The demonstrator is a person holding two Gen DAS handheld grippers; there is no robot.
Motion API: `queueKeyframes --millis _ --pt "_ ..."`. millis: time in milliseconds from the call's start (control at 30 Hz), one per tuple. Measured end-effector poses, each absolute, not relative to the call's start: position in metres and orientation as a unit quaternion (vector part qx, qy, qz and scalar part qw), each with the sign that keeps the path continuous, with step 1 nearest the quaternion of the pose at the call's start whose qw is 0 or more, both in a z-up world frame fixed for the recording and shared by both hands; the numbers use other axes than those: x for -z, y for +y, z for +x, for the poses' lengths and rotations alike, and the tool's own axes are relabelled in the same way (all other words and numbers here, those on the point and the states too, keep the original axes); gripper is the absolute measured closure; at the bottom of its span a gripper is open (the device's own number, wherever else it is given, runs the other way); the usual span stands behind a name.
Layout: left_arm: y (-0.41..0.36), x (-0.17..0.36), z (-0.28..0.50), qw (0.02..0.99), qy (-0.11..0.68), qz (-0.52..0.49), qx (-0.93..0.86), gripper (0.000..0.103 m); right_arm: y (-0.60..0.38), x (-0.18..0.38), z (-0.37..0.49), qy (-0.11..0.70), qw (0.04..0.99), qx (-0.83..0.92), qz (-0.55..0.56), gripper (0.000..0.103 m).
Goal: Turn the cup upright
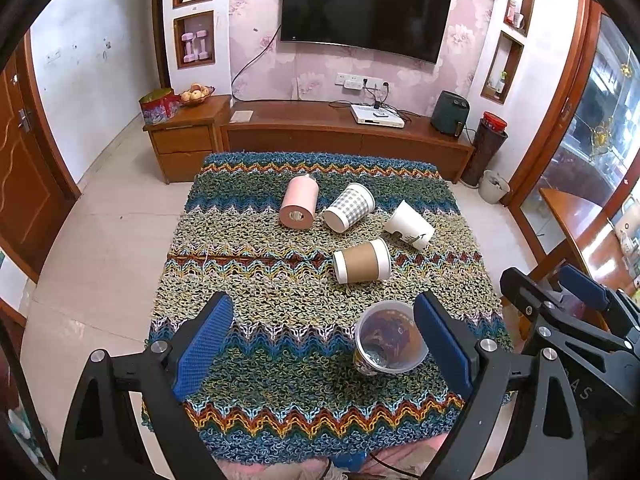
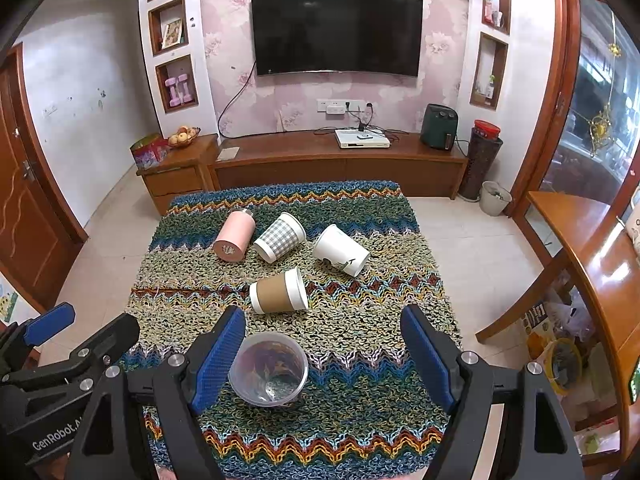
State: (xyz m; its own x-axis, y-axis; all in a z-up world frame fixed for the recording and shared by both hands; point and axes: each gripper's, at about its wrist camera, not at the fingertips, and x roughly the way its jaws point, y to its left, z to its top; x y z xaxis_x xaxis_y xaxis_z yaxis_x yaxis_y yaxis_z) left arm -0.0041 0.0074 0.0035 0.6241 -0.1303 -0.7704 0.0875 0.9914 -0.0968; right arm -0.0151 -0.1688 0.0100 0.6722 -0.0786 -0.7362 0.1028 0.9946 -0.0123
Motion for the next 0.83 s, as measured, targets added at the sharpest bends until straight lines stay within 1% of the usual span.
queueKeyframes --millis 433,833 --pt "0.0059 -0.0029 -0.0012 0.901 0.428 -0.023 0.061 0.010 -0.1740 -0.0107 -0.0119 0.400 0.915 0.051 0.021 0.023" --pt "0.0088 -0.0025 -0.0033 0.912 0.410 -0.009 0.030 0.010 -0.1774 -0.0085 -0.0106 0.402 0.914 0.052 0.022 0.023"
